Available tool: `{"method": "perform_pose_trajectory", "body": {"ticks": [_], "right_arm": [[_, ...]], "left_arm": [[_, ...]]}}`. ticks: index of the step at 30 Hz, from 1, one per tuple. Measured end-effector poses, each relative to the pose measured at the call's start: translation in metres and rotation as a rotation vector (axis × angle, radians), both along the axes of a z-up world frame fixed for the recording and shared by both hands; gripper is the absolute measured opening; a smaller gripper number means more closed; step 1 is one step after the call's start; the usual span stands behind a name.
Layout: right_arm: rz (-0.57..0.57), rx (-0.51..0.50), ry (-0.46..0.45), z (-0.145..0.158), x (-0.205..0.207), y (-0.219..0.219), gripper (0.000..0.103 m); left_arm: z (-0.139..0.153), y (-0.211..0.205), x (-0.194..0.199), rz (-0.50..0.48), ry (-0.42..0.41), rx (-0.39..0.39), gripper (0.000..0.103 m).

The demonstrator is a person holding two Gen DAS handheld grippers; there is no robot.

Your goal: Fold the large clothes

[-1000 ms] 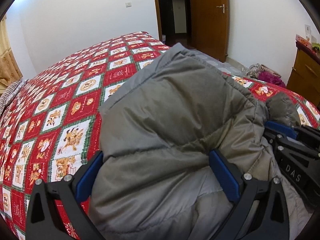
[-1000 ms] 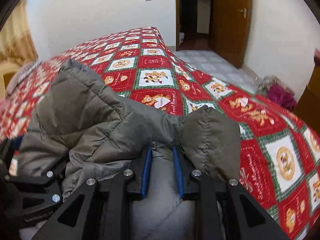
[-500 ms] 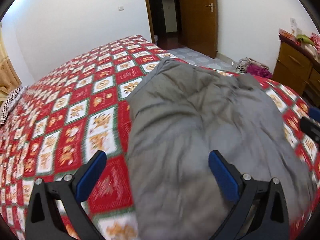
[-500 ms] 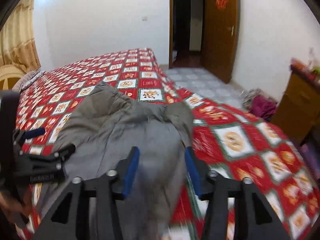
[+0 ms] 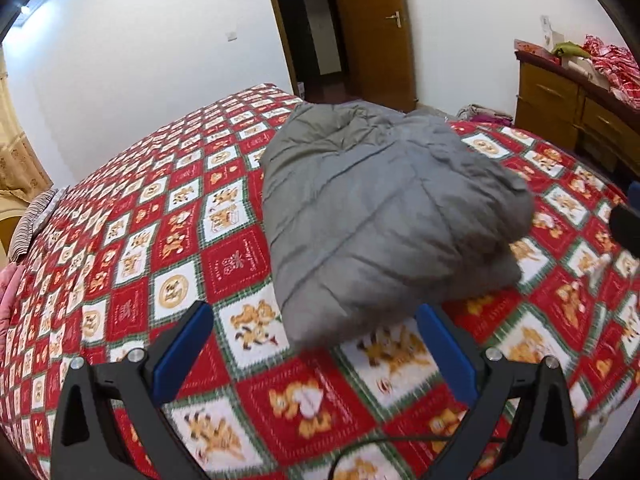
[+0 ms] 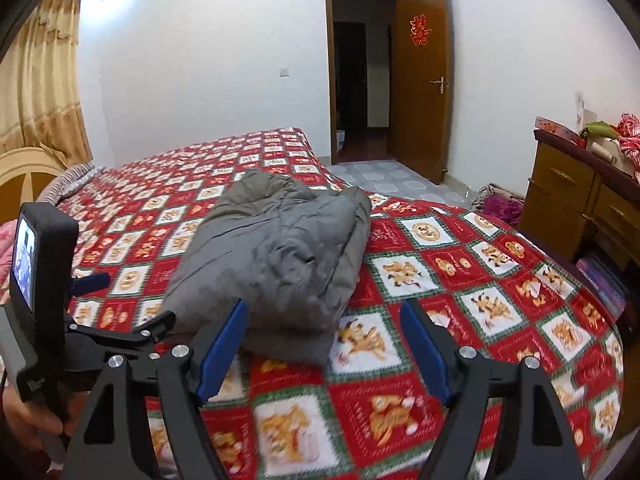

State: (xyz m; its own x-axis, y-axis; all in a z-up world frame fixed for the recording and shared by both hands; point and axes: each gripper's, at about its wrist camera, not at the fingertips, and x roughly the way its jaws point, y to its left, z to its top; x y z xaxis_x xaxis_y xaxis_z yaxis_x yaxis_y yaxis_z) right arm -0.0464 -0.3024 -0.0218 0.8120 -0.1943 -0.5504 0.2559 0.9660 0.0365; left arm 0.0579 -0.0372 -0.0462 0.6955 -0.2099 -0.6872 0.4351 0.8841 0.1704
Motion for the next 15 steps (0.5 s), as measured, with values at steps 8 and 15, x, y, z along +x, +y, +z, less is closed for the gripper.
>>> {"method": "perform_pose_trajectory", "body": {"ticks": [8, 15], "right_arm": [[0.010, -0.061, -0.082, 0.041, -0.041, 0.027, 0.079], [-0.020, -0.099, -0.248, 0.090, -0.080, 0.043, 0.089]], "left_arm": [[0.045, 0.032, -0.038, 0.045, -0.023, -0.139, 0.103], [0.094, 0.049, -0.079, 0.062, -0.185, -0.214, 0.103]]}}
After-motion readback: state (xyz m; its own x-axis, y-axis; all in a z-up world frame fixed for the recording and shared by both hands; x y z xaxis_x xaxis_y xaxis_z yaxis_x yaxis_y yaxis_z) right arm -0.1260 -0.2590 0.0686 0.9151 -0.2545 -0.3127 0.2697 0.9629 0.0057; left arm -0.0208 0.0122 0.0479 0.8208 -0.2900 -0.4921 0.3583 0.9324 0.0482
